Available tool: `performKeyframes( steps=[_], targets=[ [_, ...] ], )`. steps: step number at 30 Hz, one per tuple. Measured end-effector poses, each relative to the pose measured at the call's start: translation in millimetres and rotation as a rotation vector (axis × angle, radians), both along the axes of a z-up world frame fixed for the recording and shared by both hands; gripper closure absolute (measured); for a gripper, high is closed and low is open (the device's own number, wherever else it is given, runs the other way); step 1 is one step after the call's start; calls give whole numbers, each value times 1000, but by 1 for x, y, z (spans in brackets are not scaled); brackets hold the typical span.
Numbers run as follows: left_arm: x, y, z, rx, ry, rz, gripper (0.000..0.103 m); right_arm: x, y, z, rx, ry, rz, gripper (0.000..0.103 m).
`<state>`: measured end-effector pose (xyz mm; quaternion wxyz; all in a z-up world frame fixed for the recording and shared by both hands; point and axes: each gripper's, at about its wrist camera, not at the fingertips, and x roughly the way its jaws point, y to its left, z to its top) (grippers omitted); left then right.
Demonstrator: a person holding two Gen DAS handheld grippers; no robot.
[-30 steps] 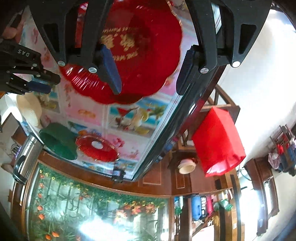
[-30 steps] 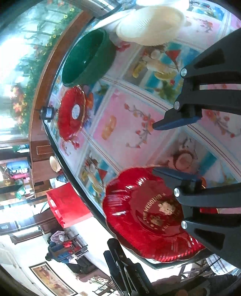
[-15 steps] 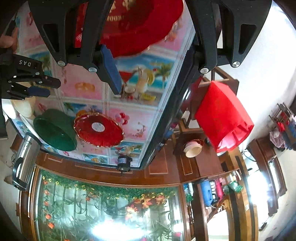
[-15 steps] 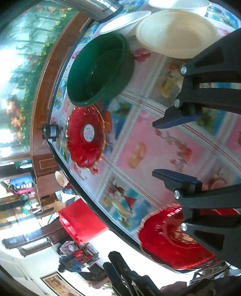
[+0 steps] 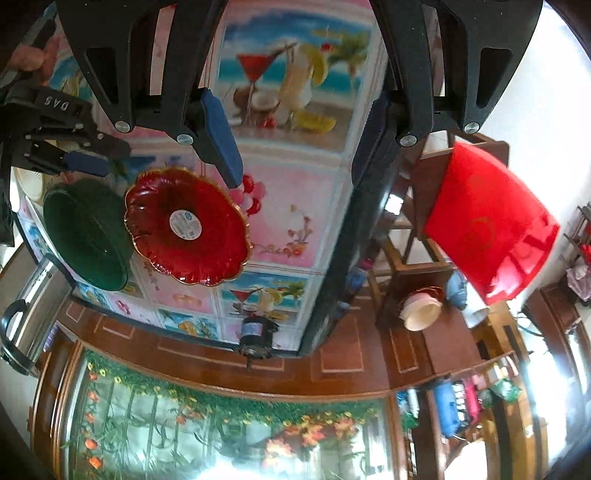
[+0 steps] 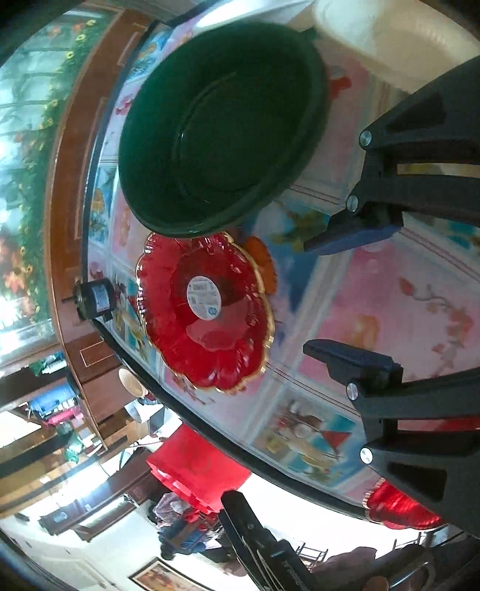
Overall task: Organize plates and bowls
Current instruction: 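Grasp the smaller red scalloped plate rim with the right gripper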
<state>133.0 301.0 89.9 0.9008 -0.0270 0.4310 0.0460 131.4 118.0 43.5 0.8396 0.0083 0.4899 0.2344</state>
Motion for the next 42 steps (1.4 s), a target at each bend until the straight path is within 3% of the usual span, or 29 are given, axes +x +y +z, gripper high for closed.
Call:
performKeyframes(
  steps=[8,18,27,42],
  targets=[
    [53,-6,-26,-56,97,-23,41,23,2,-10,43,37,-41,52],
    [89,-9,-37,-124,101,-8,41,33,-13,-7,115,15,-93,51],
    [109,-19,-47,-65,127,-24,41,44,-8,-8,102,4,-106,51],
    [127,-22,-62,-54,172,-8,41,56,-9,-13,120,15,-122,51]
  ],
)
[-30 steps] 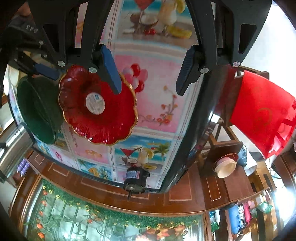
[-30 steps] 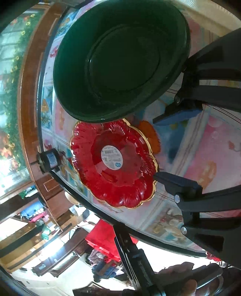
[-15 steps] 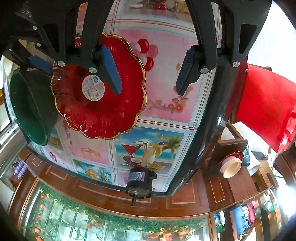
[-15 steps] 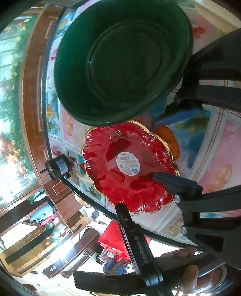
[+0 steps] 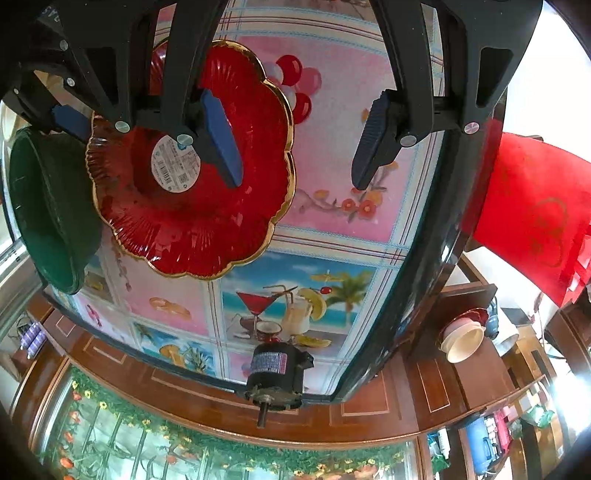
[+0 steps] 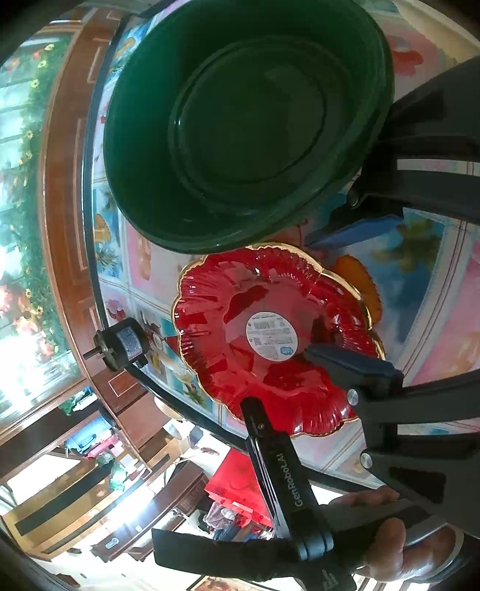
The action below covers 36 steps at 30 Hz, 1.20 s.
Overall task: Organize plates and bowls
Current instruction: 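Grasp the smaller red scalloped plate rim with the right gripper, then lower the smaller red plate onto the large red plate, open right gripper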
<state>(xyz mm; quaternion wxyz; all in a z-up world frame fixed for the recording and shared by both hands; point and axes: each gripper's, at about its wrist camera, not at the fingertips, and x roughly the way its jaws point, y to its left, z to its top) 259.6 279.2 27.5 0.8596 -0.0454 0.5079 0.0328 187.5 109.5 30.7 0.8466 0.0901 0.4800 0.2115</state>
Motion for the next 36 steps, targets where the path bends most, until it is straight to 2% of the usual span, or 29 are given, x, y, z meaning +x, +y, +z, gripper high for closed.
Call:
performKeyframes(
  steps=[3,5,7,8,9,11,18,29,36],
  targets=[
    [2,-2,-4,5,15,-3,41,1,0,-2,1,-2,16,51],
    [2,-2,-7,-7,23,-2,42,2,-1,-3,7,-5,19,57],
    [2,-3,-10,-26,27,-12,69,2,2,-4,-7,-8,36,63],
    [1,-5,-10,-58,21,-31,76,1,3,-5,-20,-15,41,67],
    [1,-7,-9,-54,24,-33,78,0,6,-5,-41,-25,52,69],
    [0,-10,-8,-31,26,-29,78,-1,10,-4,-76,-41,63,71],
    [-15,-9,-3,-40,13,-13,81,-12,18,-2,-172,-86,88,72],
    [-64,-7,32,-66,-17,-26,83,-52,19,23,-202,-136,102,72],
    [-118,-9,55,-81,-44,-24,83,-87,20,45,-211,-160,127,70]
  ],
)
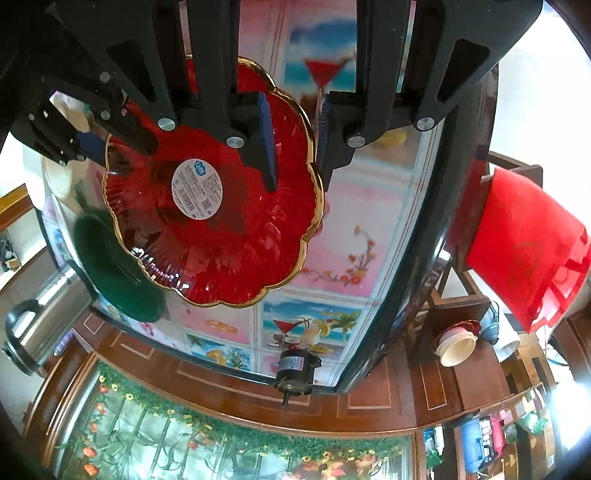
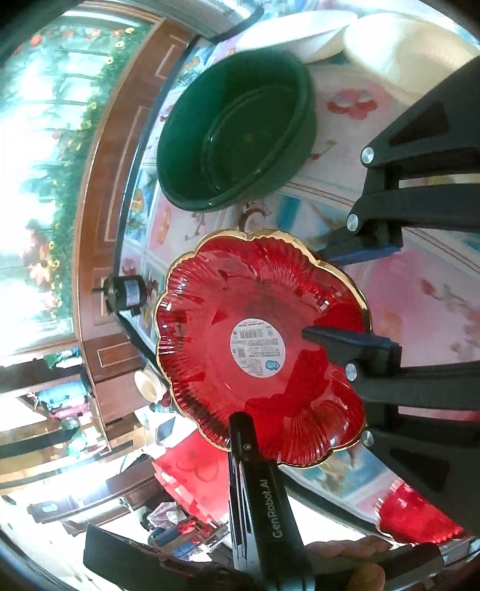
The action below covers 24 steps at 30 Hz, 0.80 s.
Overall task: Organize plates and bowls
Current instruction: 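Lower the smaller red plate onto the large red plate, open right gripper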
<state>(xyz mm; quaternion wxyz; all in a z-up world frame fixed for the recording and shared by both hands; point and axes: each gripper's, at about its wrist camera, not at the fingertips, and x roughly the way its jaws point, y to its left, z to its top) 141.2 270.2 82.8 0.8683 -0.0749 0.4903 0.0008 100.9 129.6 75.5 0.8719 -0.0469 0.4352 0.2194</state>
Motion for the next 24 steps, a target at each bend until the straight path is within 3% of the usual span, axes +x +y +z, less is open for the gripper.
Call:
performKeyframes(
  steps=[15,24],
  targets=[
    [-125,0,20,-30,-50,46,83,-91,7,19,-23,-52,77,69],
    [-178,2,17,-54,-60,69,83,-132,14,18,-42,-74,125,67]
  ],
)
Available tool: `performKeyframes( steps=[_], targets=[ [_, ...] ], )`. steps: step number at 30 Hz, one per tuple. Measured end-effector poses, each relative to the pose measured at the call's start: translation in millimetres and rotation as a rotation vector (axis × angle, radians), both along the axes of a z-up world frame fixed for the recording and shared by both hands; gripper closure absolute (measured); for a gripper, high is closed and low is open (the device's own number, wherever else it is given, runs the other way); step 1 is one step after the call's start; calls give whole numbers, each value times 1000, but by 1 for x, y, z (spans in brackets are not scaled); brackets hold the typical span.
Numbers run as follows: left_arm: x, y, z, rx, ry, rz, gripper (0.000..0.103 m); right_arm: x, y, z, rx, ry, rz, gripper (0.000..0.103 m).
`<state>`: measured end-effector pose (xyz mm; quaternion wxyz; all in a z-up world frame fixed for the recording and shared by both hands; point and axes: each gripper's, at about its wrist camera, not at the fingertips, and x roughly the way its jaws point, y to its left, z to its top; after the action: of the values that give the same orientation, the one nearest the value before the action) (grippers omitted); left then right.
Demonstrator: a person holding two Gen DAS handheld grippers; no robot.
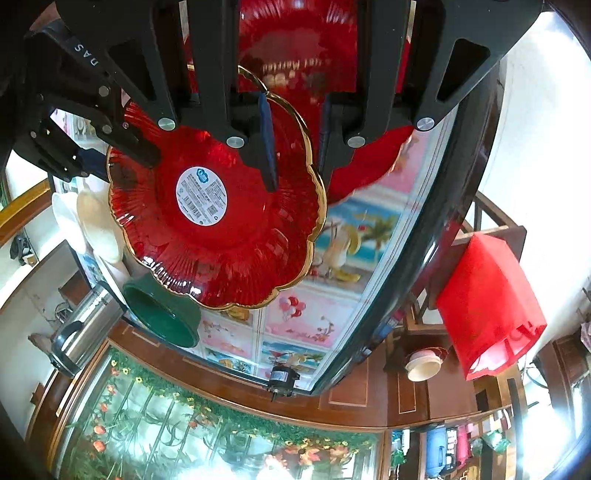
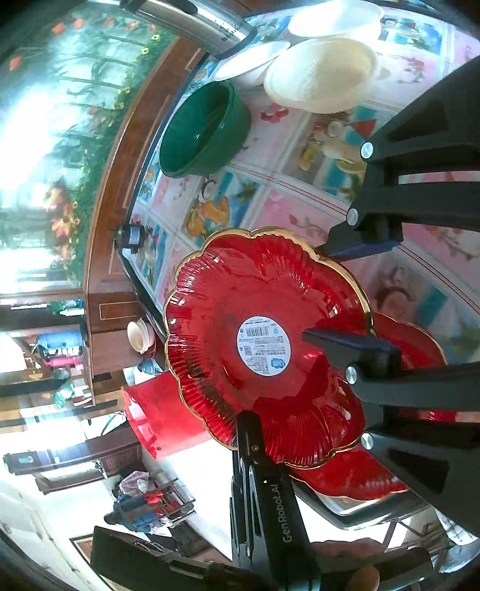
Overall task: Organize plates and bowls
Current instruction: 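Lower the smaller red plate onto the large red plate, open right gripper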
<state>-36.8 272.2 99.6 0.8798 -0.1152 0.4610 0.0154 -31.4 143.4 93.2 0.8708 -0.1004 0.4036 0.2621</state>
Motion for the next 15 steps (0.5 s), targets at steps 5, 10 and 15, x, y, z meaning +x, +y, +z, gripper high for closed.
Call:
performKeyframes(
  steps=[5,10,15],
  targets=[
    [-27,0,-9,-22,6,11,83,-21,-1,-3,-20,-12,18,67],
    [-50,1,-15,-20,9,21,83,-39,3,-10,-40,-11,47,66],
    [-63,2,-26,-29,25,25,83,-49,6,-21,-59,3,66,63]
  ],
)
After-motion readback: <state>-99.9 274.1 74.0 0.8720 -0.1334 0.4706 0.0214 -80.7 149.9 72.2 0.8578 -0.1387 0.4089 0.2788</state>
